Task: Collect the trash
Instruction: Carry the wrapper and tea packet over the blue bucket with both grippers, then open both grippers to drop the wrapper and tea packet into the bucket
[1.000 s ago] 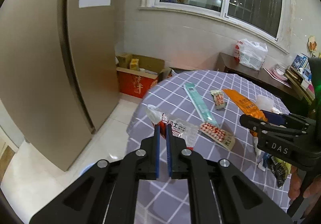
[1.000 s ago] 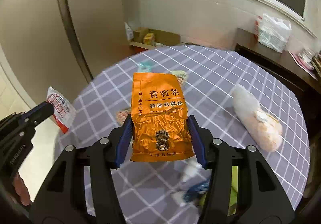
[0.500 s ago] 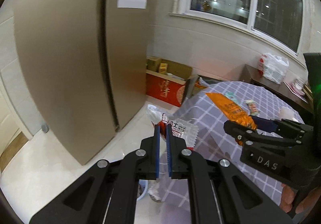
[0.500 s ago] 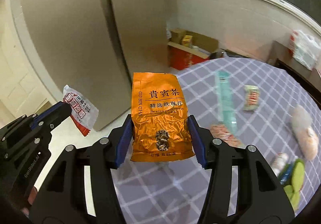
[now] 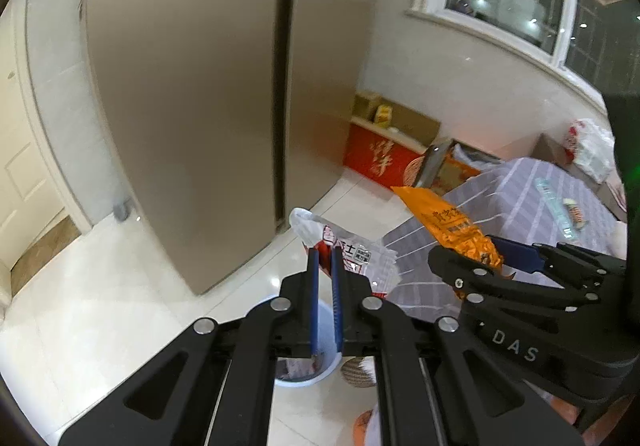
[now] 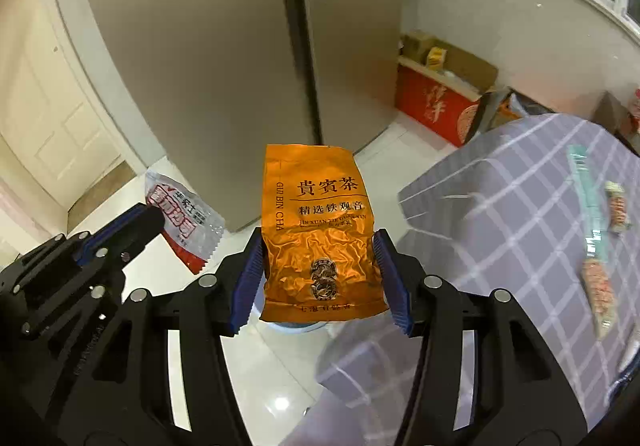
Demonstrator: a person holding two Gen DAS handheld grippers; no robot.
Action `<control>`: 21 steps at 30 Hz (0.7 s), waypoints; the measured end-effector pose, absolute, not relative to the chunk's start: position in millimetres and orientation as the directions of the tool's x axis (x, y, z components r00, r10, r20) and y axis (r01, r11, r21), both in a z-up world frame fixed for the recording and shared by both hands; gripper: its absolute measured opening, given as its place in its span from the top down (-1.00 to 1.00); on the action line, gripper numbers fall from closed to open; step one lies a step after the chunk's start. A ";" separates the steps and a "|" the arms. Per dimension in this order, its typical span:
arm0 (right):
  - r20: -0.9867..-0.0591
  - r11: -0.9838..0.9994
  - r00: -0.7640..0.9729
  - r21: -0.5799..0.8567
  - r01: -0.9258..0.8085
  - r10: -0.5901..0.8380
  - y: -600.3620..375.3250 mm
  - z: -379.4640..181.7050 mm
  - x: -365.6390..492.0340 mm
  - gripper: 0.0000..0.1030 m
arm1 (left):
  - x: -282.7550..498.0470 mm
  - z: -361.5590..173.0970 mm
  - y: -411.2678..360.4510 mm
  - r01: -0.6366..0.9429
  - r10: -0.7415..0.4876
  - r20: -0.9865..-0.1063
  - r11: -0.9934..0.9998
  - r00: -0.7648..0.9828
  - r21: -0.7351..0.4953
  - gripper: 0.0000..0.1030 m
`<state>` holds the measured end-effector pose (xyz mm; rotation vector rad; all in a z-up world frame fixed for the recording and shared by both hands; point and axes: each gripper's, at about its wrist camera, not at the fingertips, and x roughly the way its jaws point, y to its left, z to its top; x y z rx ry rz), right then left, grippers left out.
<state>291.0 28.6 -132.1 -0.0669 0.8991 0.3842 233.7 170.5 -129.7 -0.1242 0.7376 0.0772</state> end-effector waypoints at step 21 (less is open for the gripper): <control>-0.887 0.959 0.417 0.088 -0.269 0.199 81.5 -226.8 352.3 -0.04 | 307.7 -218.3 237.6 -0.175 0.051 -0.799 0.982 0.599 -0.069 0.18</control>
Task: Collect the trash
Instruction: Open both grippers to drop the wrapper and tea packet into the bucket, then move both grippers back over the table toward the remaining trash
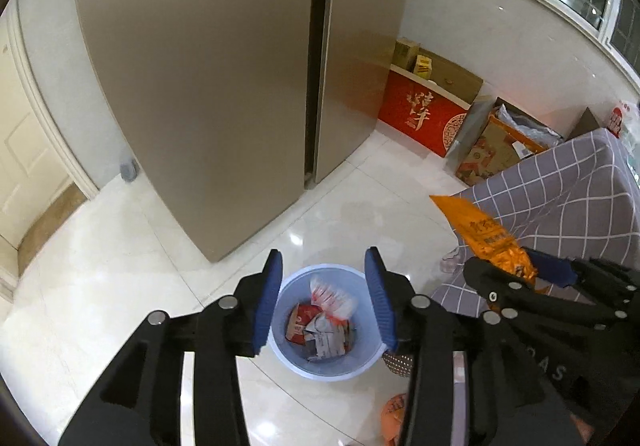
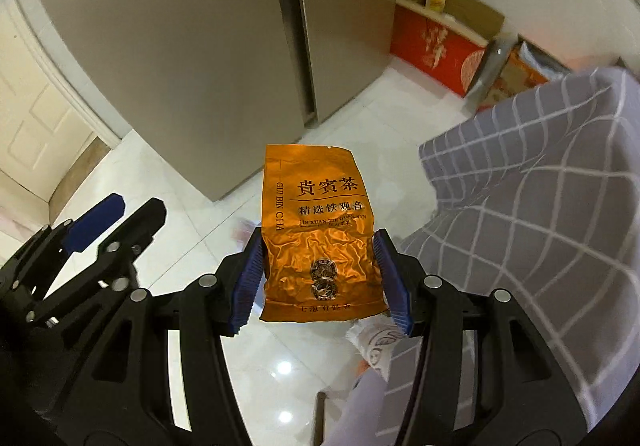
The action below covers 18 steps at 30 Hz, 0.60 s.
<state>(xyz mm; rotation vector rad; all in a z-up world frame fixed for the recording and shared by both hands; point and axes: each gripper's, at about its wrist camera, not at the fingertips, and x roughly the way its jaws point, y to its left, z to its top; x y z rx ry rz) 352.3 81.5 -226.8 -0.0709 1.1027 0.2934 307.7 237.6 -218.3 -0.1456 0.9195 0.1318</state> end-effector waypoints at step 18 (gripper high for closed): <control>-0.917 0.957 0.346 0.104 -0.272 0.198 105.2 -251.0 353.2 -0.37 | 279.9 -226.1 280.4 -0.282 0.130 -0.815 0.958 0.564 -0.043 0.18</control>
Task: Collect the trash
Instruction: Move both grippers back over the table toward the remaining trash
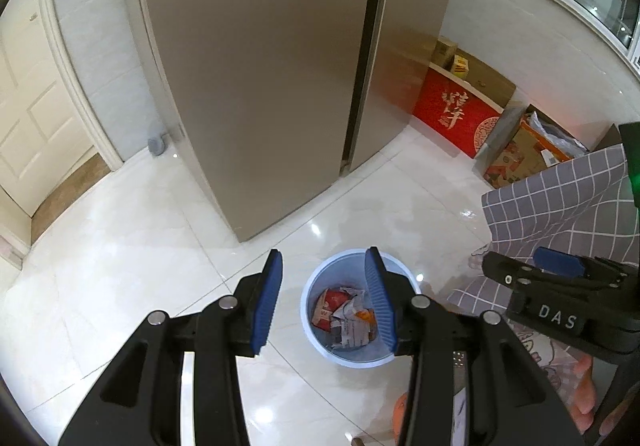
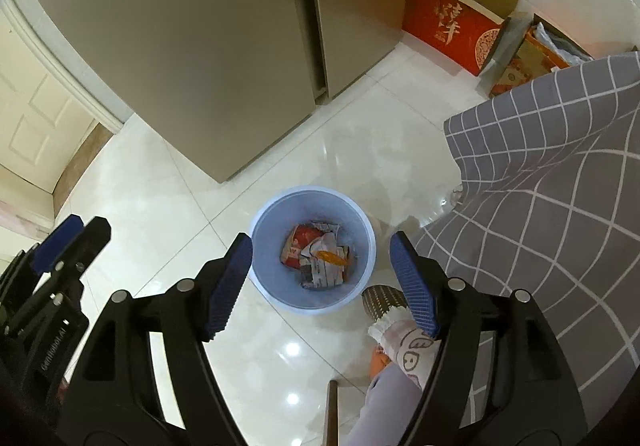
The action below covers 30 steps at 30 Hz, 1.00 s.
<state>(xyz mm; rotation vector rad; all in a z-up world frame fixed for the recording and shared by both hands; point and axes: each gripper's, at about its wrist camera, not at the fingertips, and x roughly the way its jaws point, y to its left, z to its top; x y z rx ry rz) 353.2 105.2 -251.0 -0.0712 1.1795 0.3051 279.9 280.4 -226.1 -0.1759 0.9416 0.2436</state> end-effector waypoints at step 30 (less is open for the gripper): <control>-0.773 0.942 0.547 0.200 -0.271 0.321 19.1 -131.9 299.7 -0.37 | 237.8 -112.4 191.6 -0.206 0.148 -0.651 0.978 0.745 -0.013 -0.02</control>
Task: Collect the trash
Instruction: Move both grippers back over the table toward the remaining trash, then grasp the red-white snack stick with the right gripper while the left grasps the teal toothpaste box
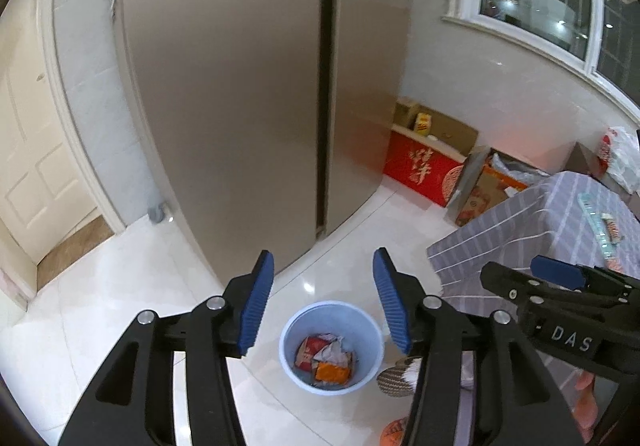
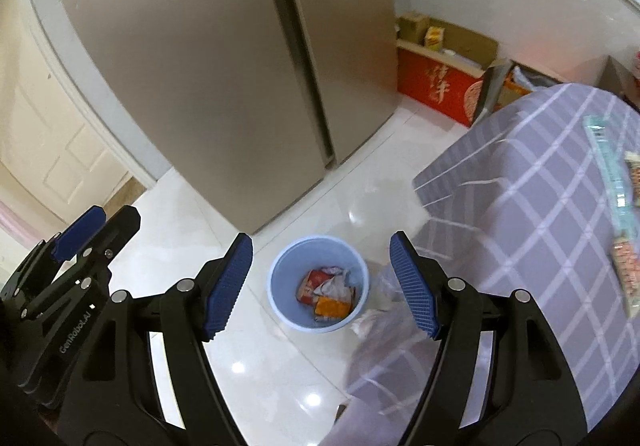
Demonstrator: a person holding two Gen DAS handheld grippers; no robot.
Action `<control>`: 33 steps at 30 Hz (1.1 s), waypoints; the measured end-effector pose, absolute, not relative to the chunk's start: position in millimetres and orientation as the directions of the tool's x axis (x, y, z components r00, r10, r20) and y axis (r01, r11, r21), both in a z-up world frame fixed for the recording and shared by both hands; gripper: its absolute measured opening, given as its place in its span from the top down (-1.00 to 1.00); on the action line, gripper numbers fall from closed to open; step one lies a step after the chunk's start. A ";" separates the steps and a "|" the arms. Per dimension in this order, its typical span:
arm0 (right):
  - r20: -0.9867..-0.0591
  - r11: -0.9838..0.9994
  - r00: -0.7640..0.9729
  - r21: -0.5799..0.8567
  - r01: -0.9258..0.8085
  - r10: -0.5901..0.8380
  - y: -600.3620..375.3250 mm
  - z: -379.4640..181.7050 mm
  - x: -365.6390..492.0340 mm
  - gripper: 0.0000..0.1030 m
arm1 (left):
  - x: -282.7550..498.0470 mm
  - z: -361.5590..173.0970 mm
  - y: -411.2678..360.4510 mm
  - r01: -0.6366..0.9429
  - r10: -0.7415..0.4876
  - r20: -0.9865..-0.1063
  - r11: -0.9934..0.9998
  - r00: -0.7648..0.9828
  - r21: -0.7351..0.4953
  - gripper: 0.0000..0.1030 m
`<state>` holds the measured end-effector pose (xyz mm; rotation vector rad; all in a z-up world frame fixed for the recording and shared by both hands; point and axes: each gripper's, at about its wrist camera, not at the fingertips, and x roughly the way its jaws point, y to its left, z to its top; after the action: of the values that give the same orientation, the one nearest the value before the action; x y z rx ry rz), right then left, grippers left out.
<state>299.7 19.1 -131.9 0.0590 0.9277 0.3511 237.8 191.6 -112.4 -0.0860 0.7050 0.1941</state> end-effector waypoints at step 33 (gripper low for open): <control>-0.787 0.999 0.615 0.052 -0.010 0.047 -183.0 -142.4 289.6 0.38 | 262.3 -122.0 -0.5 0.100 -0.096 -0.693 0.994 0.715 -0.035 -0.28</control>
<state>289.6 -183.0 -142.4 0.0443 0.9079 0.0329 262.3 -0.5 -122.0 0.0054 0.7671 -0.1088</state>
